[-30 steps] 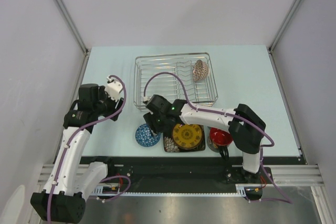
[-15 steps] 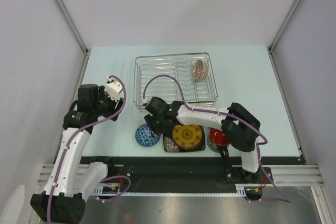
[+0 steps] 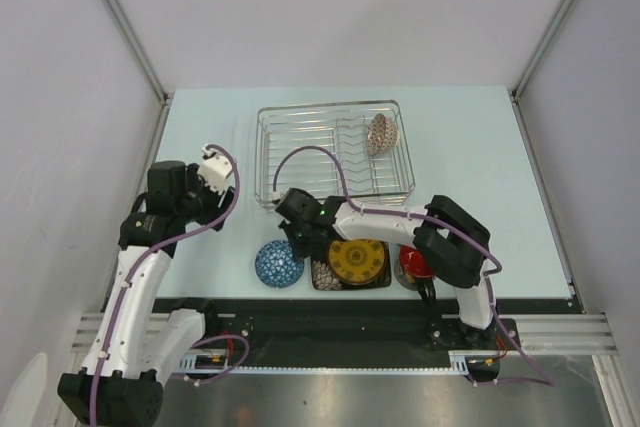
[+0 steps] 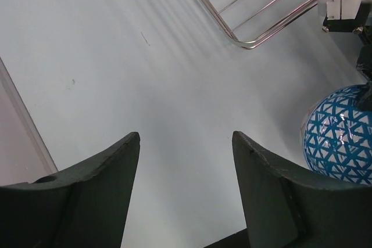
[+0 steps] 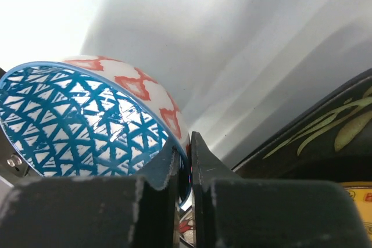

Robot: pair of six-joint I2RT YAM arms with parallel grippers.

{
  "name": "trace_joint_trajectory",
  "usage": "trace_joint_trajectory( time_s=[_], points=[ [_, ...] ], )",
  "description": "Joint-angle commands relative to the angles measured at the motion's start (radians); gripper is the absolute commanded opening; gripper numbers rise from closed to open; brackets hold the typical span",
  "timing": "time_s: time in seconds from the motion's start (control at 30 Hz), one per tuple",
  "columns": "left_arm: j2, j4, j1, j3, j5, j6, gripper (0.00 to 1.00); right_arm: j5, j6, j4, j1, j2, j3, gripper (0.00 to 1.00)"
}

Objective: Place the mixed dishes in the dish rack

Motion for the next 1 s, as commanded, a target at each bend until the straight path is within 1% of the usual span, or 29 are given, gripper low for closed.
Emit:
trace_joint_trajectory(
  time_s=[0.0,0.07,0.1,0.13,0.17,0.2,0.23,0.27,0.3,0.33,0.37,0.47,0.5,0.53,0.6,0.63,0.77,0.83,0.93,0.97],
  points=[
    [-0.014,0.032,0.007,-0.007,0.0,0.014,0.71,0.06,-0.021,-0.011,-0.004,-0.095,0.002,0.0],
    [-0.011,0.037,0.009,-0.005,0.003,0.011,0.71,0.112,-0.033,-0.061,-0.007,-0.162,0.02,0.0],
    [-0.008,0.04,0.007,-0.005,0.004,0.006,0.71,0.133,-0.041,-0.087,-0.009,-0.181,0.063,0.0],
    [-0.008,0.042,0.007,-0.005,0.003,0.006,0.71,0.2,-0.07,-0.124,-0.007,-0.208,0.095,0.0],
    [-0.006,0.045,0.007,-0.005,0.006,0.003,0.71,0.245,-0.087,-0.218,-0.004,-0.216,0.143,0.0],
    [-0.006,0.046,0.007,-0.005,0.006,0.004,0.7,0.296,-0.107,-0.268,0.0,-0.219,0.187,0.0],
    [-0.005,0.048,0.007,-0.007,0.006,0.003,0.71,0.431,-0.15,-0.319,0.012,-0.221,0.291,0.0],
    [-0.005,0.049,0.007,-0.007,0.006,0.003,0.71,0.497,-0.164,-0.415,0.016,-0.216,0.339,0.0],
    [-0.003,0.049,0.007,-0.007,0.006,0.003,0.71,0.553,-0.179,-0.458,0.016,-0.208,0.386,0.0],
    [-0.002,0.049,0.007,-0.007,0.004,0.001,0.71,0.66,-0.196,-0.497,0.012,-0.202,0.439,0.0],
    [-0.002,0.051,0.007,-0.007,0.006,0.0,0.71,0.711,-0.216,-0.573,0.002,-0.172,0.523,0.0],
    [-0.002,0.054,0.007,-0.008,0.009,-0.006,0.7,0.877,-0.251,-0.673,-0.044,-0.114,0.64,0.0],
    [-0.003,0.052,0.007,-0.008,0.009,-0.006,0.71,0.923,-0.257,-0.687,-0.058,-0.103,0.652,0.0],
    [-0.002,0.054,0.007,-0.01,0.009,-0.008,0.7,1.033,-0.266,-0.704,-0.07,-0.087,0.661,0.0],
    [-0.002,0.052,0.007,-0.01,0.007,-0.006,0.7,1.136,-0.267,-0.768,-0.121,-0.038,0.695,0.0],
    [-0.002,0.051,0.009,-0.012,0.009,-0.005,0.7,1.213,-0.263,-0.808,-0.136,-0.026,0.707,0.0],
    [-0.002,0.052,0.009,-0.009,0.007,-0.003,0.71,1.281,-0.239,-0.818,-0.219,-0.023,0.689,0.0],
    [0.003,0.051,0.007,-0.005,0.009,-0.003,0.7,1.325,-0.231,-0.804,-0.253,-0.032,0.64,0.0],
    [0.006,0.054,0.007,-0.005,0.014,-0.003,0.71,1.335,-0.263,-0.743,-0.299,-0.058,0.525,0.0],
    [0.006,0.055,0.009,-0.005,0.015,-0.005,0.71,1.327,-0.262,-0.738,-0.311,-0.06,0.51,0.0]
  ],
)
